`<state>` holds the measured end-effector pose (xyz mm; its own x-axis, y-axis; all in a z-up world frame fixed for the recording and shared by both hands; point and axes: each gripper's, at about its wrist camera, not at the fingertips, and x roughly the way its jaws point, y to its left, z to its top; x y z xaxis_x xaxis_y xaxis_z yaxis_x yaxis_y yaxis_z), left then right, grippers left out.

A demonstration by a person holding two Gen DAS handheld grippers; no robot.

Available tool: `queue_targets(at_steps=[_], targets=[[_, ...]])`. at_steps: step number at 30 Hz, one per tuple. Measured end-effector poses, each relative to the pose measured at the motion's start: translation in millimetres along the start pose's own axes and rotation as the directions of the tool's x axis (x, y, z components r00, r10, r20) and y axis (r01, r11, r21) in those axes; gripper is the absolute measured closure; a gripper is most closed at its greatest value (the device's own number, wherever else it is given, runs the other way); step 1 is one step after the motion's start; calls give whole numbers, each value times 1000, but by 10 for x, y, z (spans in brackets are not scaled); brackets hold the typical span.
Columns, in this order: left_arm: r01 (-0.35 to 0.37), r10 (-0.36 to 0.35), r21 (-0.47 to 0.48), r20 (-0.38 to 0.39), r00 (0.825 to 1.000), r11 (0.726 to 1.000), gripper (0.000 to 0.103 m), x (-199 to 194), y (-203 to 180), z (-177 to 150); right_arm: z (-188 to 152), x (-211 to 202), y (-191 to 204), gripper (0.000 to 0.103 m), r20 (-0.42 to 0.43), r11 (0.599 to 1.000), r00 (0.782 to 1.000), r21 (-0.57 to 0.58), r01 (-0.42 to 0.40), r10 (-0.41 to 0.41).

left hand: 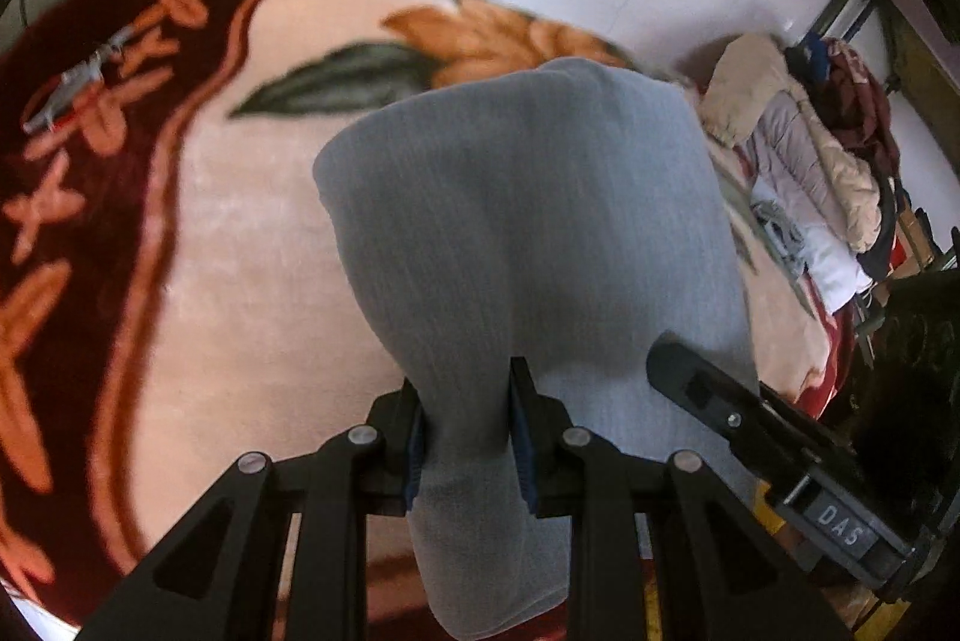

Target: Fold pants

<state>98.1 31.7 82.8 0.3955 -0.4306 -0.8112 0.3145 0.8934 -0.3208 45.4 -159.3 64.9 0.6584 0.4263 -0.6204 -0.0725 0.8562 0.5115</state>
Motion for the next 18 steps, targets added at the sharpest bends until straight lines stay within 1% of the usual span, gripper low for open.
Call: queue_targets(at_steps=[2, 5, 8, 9, 10, 12, 13, 14, 16, 17, 18], targets=[[0, 1, 7, -38, 999, 1000, 77, 180, 86, 27, -10, 124, -67, 75, -33, 1000, 999, 14, 11, -11], [0, 3, 38, -72, 997, 999, 74, 374, 130, 62, 45, 224, -158, 75, -50, 999, 998, 10, 30, -30], [-13, 19, 94, -67, 998, 996, 68, 444, 121, 106, 103, 292, -224, 73, -68, 999, 997, -9, 34, -35], [-22, 28, 102, -64, 998, 995, 63, 446, 129, 116, 118, 299, -228, 71, -72, 999, 996, -26, 44, -45], [-31, 37, 103, -61, 997, 994, 56, 448, 137, 124, 123, 309, -233, 70, -81, 996, 995, -64, 59, -64], [-56, 61, 89, -51, 997, 994, 50, 409, 165, 125, 134, 305, -230, 66, -91, 993, 993, -94, 73, -81], [-61, 65, 75, -46, 997, 995, 50, 375, 184, 112, 136, 274, -232, 66, -90, 991, 992, -101, 83, -92], [-63, 66, 65, -44, 997, 996, 50, 348, 184, 116, 142, 236, -228, 66, -83, 990, 991, -104, 92, -101], [-90, 91, 46, -26, 995, 995, 51, 244, 179, 119, 159, 98, -188, 66, -35, 985, 991, -120, 125, -130], [-108, 108, 43, 1, 994, 993, 51, 149, 152, 123, 174, 34, -159, 66, -8, 982, 990, -134, 135, -138], [-112, 111, 43, 20, 994, 993, 52, 85, 129, 130, 205, -50, -107, 66, 34, 977, 990, -158, 143, -139]])
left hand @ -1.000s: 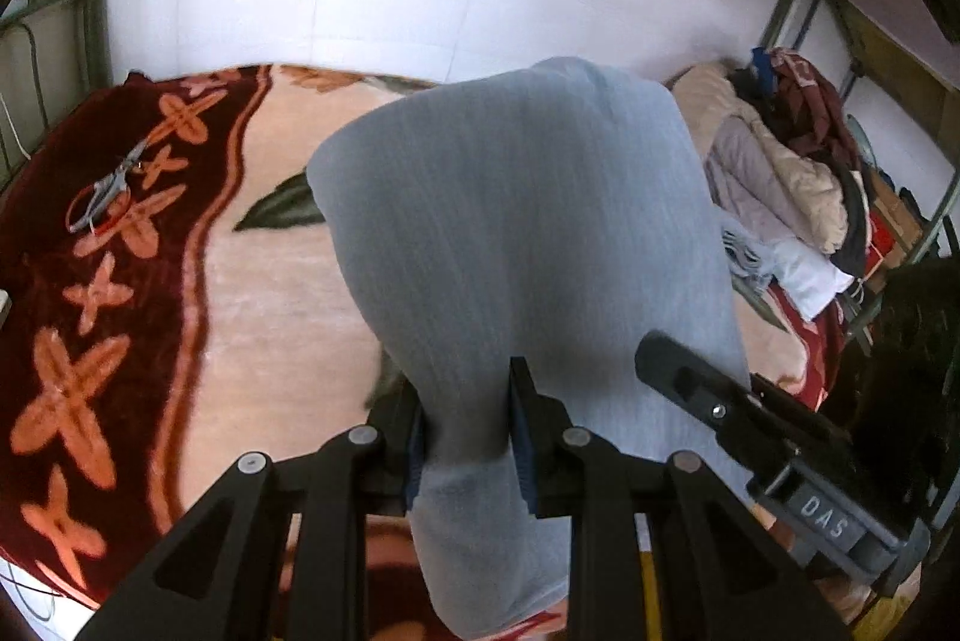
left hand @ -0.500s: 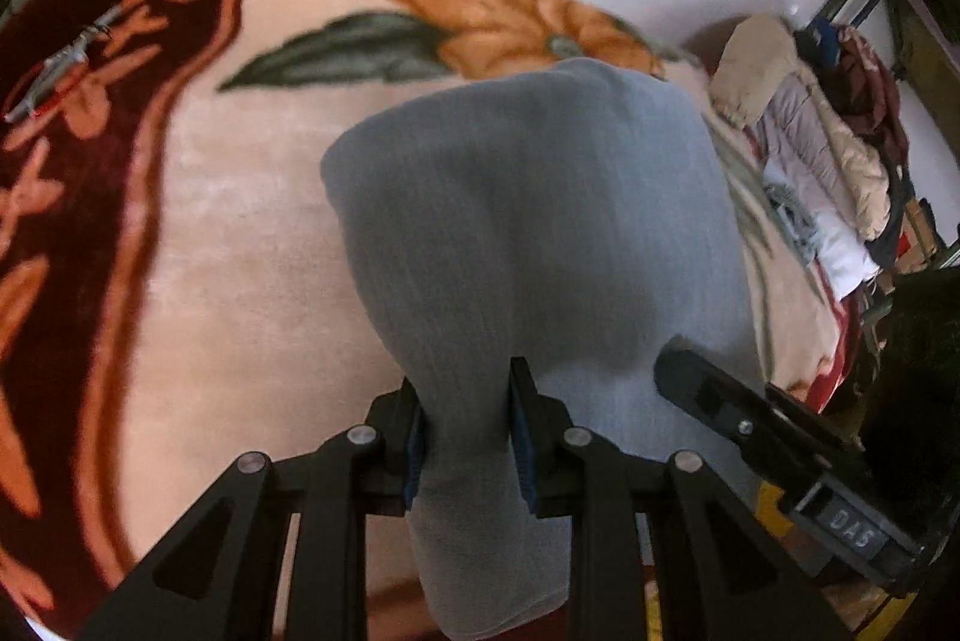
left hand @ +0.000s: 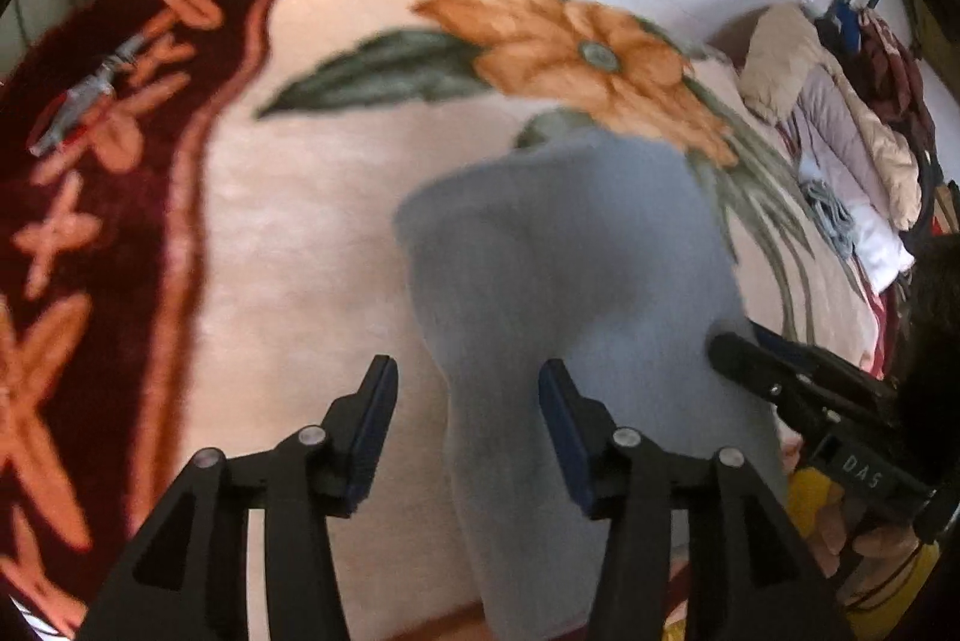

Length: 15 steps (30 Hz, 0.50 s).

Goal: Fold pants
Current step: 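Press the folded stack down with both tools and open them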

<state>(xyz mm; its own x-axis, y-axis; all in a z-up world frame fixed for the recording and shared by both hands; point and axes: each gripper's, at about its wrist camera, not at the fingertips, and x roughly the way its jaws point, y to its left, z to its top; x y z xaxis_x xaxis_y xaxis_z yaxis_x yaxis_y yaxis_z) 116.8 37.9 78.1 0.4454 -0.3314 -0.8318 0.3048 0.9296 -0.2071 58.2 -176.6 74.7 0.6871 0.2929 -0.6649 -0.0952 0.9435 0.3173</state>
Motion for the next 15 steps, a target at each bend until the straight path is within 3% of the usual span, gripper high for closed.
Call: queue_targets(at_steps=[2, 5, 7, 11, 15], targets=[[11, -11, 1, 41, 999, 1000, 52, -127, -53, 61, 83, -76, 73, 66, 39, 999, 999, -38, -15, 17], [40, -40, 12, 61, 997, 999, 63, -134, -149, 214, 194, 25, 174, 66, 10, 995, 997, -71, -73, 74], [34, -34, 9, 57, 998, 999, 72, -66, -176, 268, 214, 148, 208, 74, -8, 993, 996, -76, -90, 90], [32, -31, -27, 35, 999, 999, 77, 249, -145, 352, 216, 480, 155, 81, -42, 996, 998, -76, -42, 39], [6, -5, -44, 5, 1000, 999, 79, 475, -42, 332, 174, 699, 25, 95, -61, 996, 998, -86, 8, -13]])
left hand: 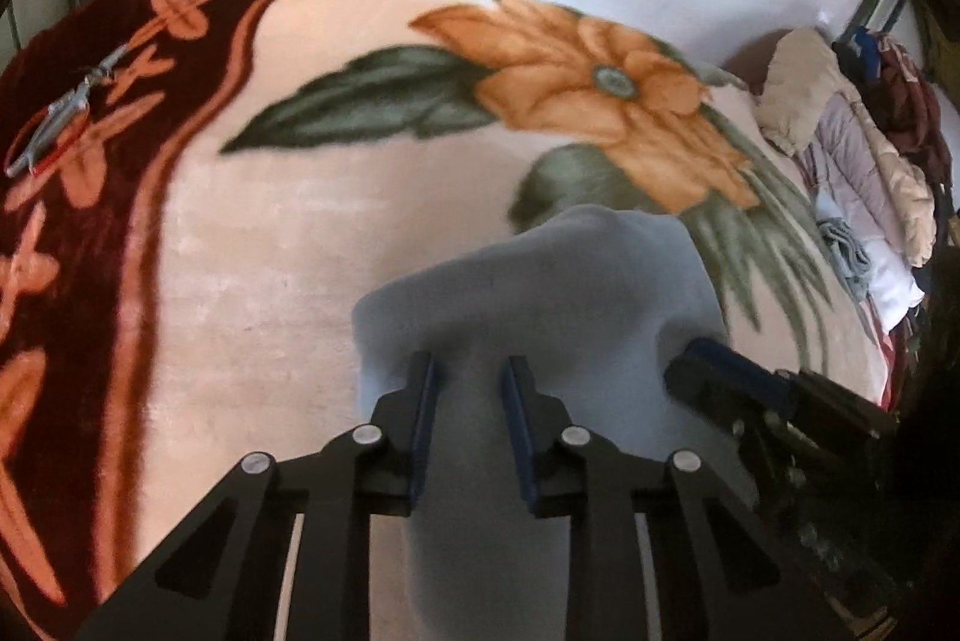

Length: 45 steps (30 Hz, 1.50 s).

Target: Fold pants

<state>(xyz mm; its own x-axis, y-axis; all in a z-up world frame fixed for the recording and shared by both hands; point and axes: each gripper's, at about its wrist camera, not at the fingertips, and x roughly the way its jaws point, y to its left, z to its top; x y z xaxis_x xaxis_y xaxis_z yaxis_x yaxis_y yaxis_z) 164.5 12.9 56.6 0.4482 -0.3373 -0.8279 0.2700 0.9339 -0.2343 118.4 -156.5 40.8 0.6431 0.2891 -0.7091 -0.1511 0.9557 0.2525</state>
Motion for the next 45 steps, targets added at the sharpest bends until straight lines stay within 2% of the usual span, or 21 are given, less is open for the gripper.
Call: queue_targets(at_steps=[5, 9, 16, 20, 23, 25, 29, 33, 39, 44, 45], targets=[[5, -6, -15, -3, 1000, 1000, 79, -4, 26, -17, 31, -123, -33, 97, -6, 999, 1000, 32, -30, 30], [15, -15, -34, 2, 1000, 999, 79, -232, 13, -73, -24, -452, 36, 96, -3, 994, 995, 40, -104, 104], [30, -31, -84, -13, 999, 996, 79, -633, -63, -570, -421, -860, 279, 96, -52, 987, 986, -24, -157, 155], [-3, 2, -72, -19, 1000, 997, 77, -691, -159, -847, -643, -826, 334, 96, -93, 992, 990, -57, -115, 110], [-37, 35, -62, -33, 999, 997, 76, -640, -160, -968, -780, -637, 252, 96, -156, 996, 985, -29, -82, 76], [-52, 48, -77, -54, 997, 996, 65, -579, -111, -1008, -867, -502, 168, 97, -194, 997, 979, -3, -72, 70], [-21, 10, -144, -80, 997, 989, 60, -453, 17, -1104, -929, -479, 108, 98, -194, 997, 978, 15, -81, 82], [-33, 24, -134, -68, 997, 990, 58, -484, -2, -1121, -954, -508, 101, 98, -193, 997, 978, 18, -76, 78], [-76, 71, -95, -57, 996, 993, 59, -616, -136, -1193, -963, -658, 165, 93, -171, 996, 981, 24, -83, 86], [-82, 78, -91, -52, 996, 992, 58, -719, -215, -1268, -1012, -821, 263, 74, -143, 998, 987, 8, -70, 70], [-82, 78, -87, -50, 996, 993, 55, -739, -234, -1292, -1031, -850, 280, 70, -138, 998, 988, 4, -62, 62]])
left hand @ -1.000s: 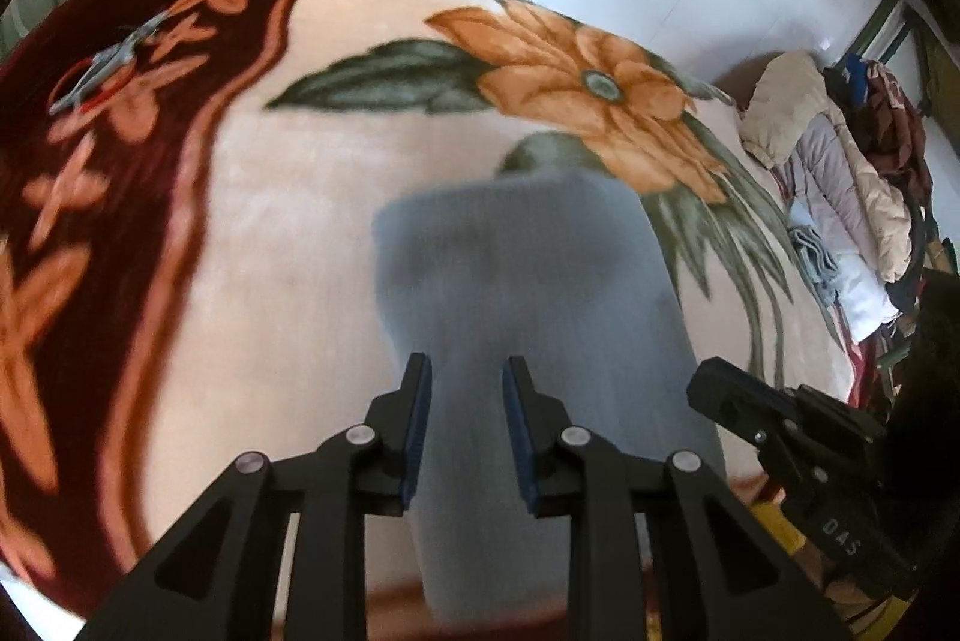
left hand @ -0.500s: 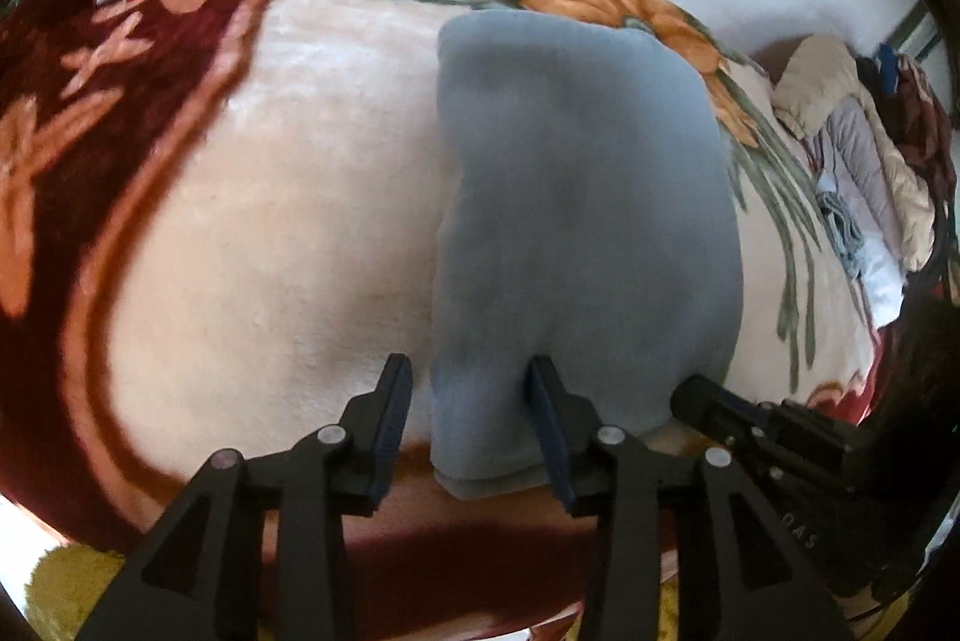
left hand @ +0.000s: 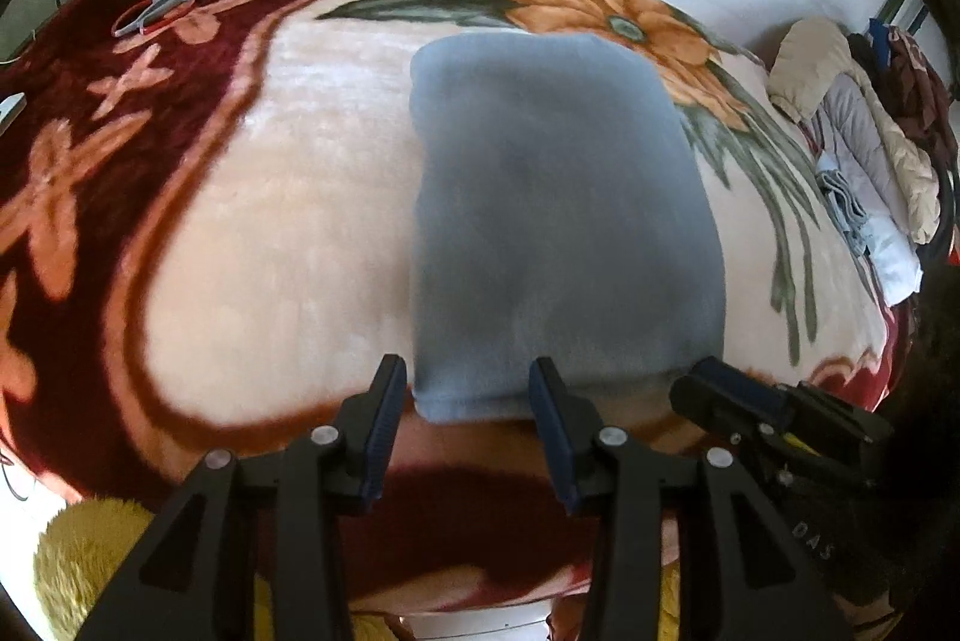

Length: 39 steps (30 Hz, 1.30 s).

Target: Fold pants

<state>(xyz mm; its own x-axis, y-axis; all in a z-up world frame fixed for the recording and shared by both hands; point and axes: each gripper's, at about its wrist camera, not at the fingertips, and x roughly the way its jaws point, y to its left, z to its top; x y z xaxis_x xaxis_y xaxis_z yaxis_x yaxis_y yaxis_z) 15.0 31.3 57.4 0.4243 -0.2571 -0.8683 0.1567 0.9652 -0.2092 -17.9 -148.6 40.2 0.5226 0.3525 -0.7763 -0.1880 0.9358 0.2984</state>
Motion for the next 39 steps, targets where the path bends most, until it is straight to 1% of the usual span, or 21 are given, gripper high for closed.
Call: queue_targets(at_steps=[1, 4, 8, 10, 11, 13, 15, 19, 21, 25, 29, 39], targets=[[-4, 4, 2, 1, 1000, 1000, 49, -11, -18, -19, -27, -25, 17, 66, 5, 1000, 1000, -4, 13, -13], [-24, 24, 15, 8, 1000, 1000, 35, -33, -75, -113, -92, -53, 43, 59, 14, 998, 998, -19, 61, -61], [-64, 64, 57, 1, 998, 996, 30, 20, -173, -234, -161, -29, 1, 56, 17, 993, 993, -21, 120, -120], [-85, 85, 74, 2, 996, 994, 25, 67, -211, -266, -183, 6, -45, 55, 30, 989, 989, -14, 146, -145], [-92, 92, 82, 10, 996, 992, 24, 95, -231, -276, -190, 16, -64, 55, 33, 988, 988, -10, 153, -152], [-98, 97, 90, 21, 995, 991, 24, 138, -249, -287, -194, 56, -114, 47, 34, 988, 987, 10, 156, -157], [-99, 97, 90, 28, 995, 991, 24, 174, -251, -290, -189, 86, -156, 44, 34, 988, 988, 37, 148, -149], [-109, 105, 85, 50, 993, 990, 17, 221, -224, -282, -176, 177, -236, 35, 31, 986, 988, 82, 146, -149], [-117, 112, 83, 57, 992, 990, 16, 249, -207, -279, -175, 212, -247, 34, 36, 985, 987, 86, 152, -155], [-117, 112, 95, 55, 992, 989, 12, 299, -206, -277, -204, 285, -232, 34, 51, 982, 981, 46, 185, -188], [-126, 120, 106, 58, 991, 986, 11, 325, -217, -283, -219, 309, -246, 32, 71, 982, 980, 44, 182, -184], [-110, 105, 95, 57, 993, 989, 10, 328, -191, -274, -247, 309, -242, 31, 90, 982, 979, 52, 179, -183]])
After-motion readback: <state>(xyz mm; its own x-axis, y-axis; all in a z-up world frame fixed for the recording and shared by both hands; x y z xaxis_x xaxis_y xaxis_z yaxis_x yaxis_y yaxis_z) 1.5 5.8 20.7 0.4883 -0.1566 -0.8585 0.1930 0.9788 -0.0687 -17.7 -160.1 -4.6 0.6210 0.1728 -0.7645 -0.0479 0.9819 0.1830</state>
